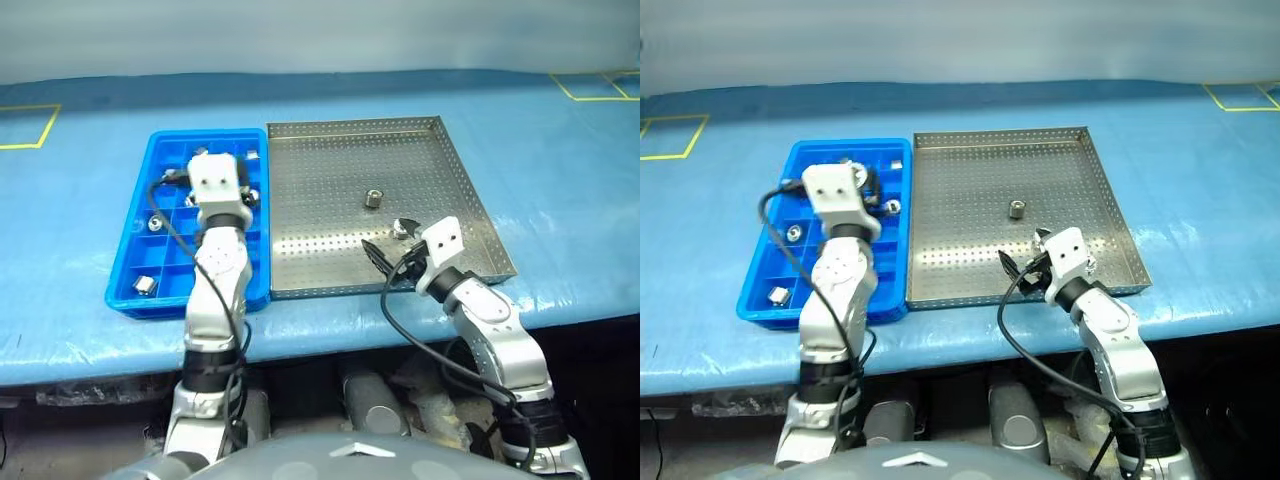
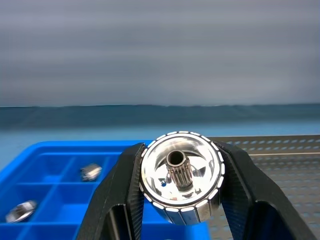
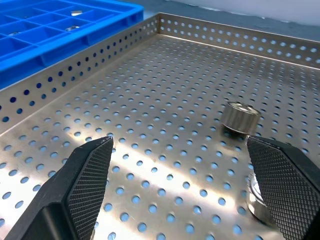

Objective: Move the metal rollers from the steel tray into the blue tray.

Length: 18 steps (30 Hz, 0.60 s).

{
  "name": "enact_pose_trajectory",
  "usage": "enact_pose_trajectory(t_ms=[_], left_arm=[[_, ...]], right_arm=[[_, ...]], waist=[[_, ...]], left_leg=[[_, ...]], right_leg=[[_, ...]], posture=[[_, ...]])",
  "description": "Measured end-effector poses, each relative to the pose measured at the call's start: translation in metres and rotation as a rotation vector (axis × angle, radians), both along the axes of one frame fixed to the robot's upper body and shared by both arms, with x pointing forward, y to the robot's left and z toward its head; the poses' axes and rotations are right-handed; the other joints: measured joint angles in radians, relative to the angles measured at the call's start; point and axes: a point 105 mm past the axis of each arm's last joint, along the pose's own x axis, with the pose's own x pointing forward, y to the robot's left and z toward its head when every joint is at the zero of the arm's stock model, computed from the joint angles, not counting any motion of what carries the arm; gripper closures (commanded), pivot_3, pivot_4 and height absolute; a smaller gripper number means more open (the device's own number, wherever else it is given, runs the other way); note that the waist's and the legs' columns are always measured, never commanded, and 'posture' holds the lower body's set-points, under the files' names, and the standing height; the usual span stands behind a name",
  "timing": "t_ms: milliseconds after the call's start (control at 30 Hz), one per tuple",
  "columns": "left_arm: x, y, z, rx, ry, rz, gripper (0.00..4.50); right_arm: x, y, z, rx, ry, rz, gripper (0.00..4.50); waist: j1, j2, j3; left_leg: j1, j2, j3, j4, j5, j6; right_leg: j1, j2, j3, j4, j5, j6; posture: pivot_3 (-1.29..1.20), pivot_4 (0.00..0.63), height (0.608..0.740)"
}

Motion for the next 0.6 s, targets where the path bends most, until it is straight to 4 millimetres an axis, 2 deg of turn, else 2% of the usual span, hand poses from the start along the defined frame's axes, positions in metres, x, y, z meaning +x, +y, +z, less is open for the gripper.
enact_pose_trajectory(t_ms=[67, 133, 267, 433, 600], left_arm=[[-0.01, 0.01, -0.026, 0.004, 0.101, 0.041, 2.68], [-0.017, 0.015, -0.041, 0.011, 0.163, 0.066, 2.68], [-0.027, 0.021, -0.045, 0.005, 0.196, 0.093, 2.68], [-0.028, 0.02, -0.046, -0.008, 0.224, 0.078, 2.68], [-0.027, 0.021, -0.048, -0.016, 0.25, 0.078, 1.02]], right_arm=[[0.001, 0.002, -0.002, -0.003, 0.006, 0.016, 0.0], [0.003, 0.007, -0.003, -0.01, 0.009, 0.036, 0.0], [0.003, 0.01, -0.003, -0.012, 0.006, 0.056, 0.0], [0.003, 0.01, -0.004, -0.013, 0.011, 0.06, 0.0], [0.003, 0.01, -0.005, -0.013, 0.012, 0.059, 0.0]], waist=[[0.023, -0.001, 0.0], [0.045, -0.001, 0.001], [0.063, -0.001, 0.001], [0.07, -0.001, 0.0], [0.07, -0.001, 0.0]], left_leg=[[-0.001, 0.0, 0.0, 0.001, 0.0, 0.0], [-0.002, 0.0, -0.001, 0.002, 0.0, 0.0], [-0.002, -0.001, -0.001, 0.003, 0.0, 0.0], [-0.001, 0.0, 0.0, 0.003, 0.0, 0.0], [-0.001, 0.0, 0.0, 0.003, 0.0, 0.0]], right_leg=[[0.0, 0.0, -0.001, 0.0, 0.0, -0.001], [0.0, 0.0, -0.001, 0.0, -0.001, -0.001], [0.0, -0.002, -0.002, -0.001, -0.001, -0.001], [0.0, -0.001, -0.002, -0.001, -0.001, -0.002], [0.001, -0.001, -0.002, -0.001, -0.001, -0.002]], posture=[[0.0, 0.15, 0.74], [0.01, 0.15, 0.74], [0.02, 0.15, 0.74], [0.01, 0.15, 0.74], [0.0, 0.15, 0.74]])
